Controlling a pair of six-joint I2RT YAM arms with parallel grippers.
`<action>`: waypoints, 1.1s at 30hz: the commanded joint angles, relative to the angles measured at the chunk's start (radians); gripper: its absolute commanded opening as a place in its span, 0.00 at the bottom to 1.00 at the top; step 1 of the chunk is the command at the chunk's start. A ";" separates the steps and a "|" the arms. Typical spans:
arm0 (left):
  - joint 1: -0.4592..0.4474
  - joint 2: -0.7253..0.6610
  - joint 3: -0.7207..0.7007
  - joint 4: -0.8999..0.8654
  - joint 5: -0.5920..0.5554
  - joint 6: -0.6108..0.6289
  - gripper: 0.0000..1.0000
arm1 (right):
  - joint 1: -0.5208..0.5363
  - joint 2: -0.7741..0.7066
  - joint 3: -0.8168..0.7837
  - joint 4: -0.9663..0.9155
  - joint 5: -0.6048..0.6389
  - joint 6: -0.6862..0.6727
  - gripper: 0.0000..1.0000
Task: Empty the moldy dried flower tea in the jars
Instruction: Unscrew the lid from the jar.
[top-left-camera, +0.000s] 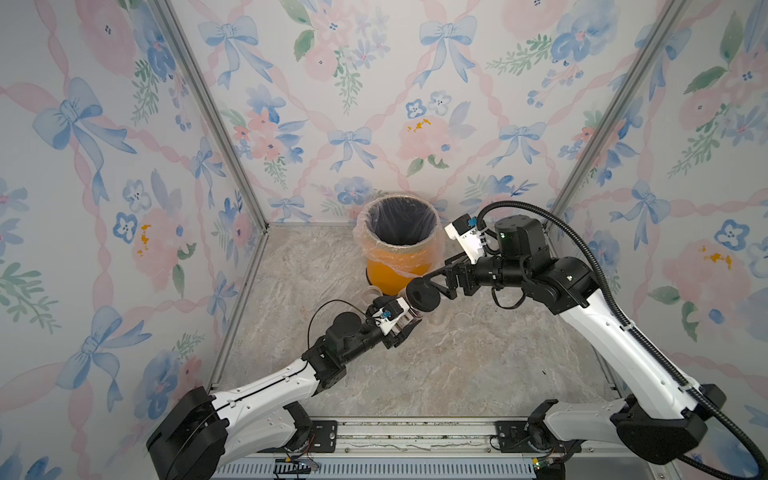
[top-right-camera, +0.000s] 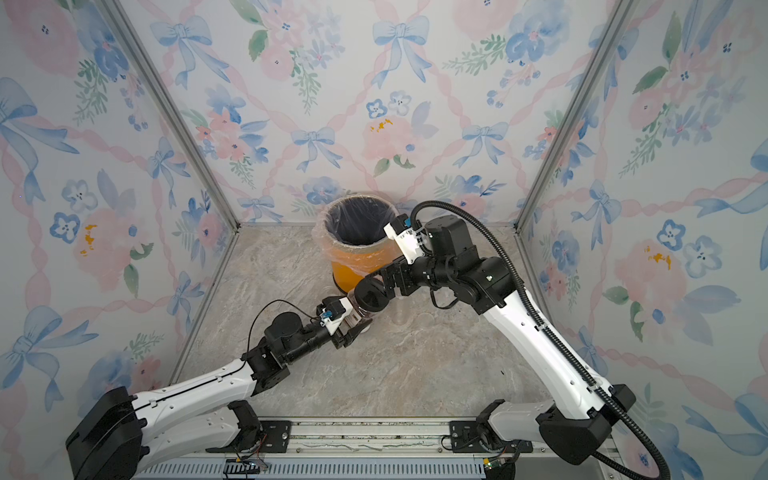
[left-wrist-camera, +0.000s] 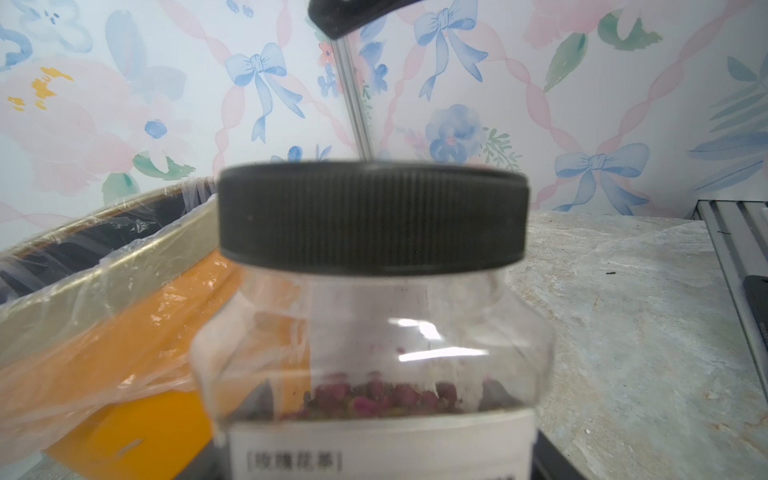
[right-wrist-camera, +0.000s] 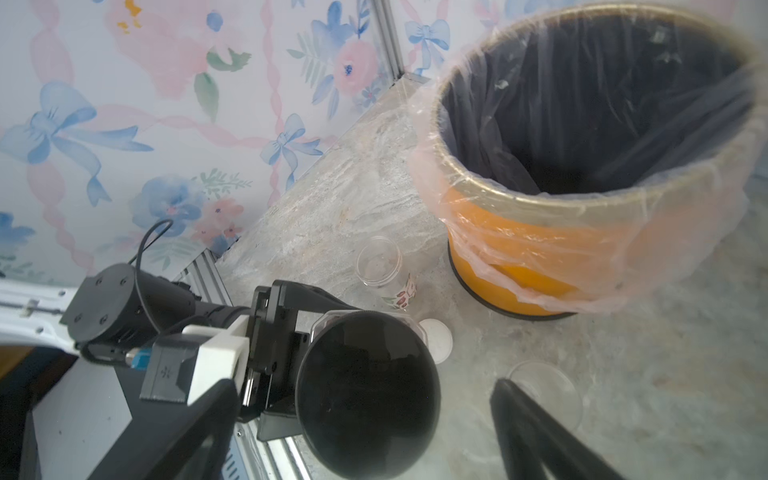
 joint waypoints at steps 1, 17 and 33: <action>-0.008 0.001 0.030 0.015 -0.010 0.013 0.43 | 0.020 0.085 0.079 -0.170 0.098 0.197 0.97; -0.013 -0.016 0.021 0.015 -0.023 0.018 0.43 | 0.128 0.277 0.243 -0.389 0.125 0.151 0.97; -0.013 -0.011 0.022 0.015 -0.018 0.024 0.43 | 0.139 0.312 0.246 -0.393 0.099 0.053 0.78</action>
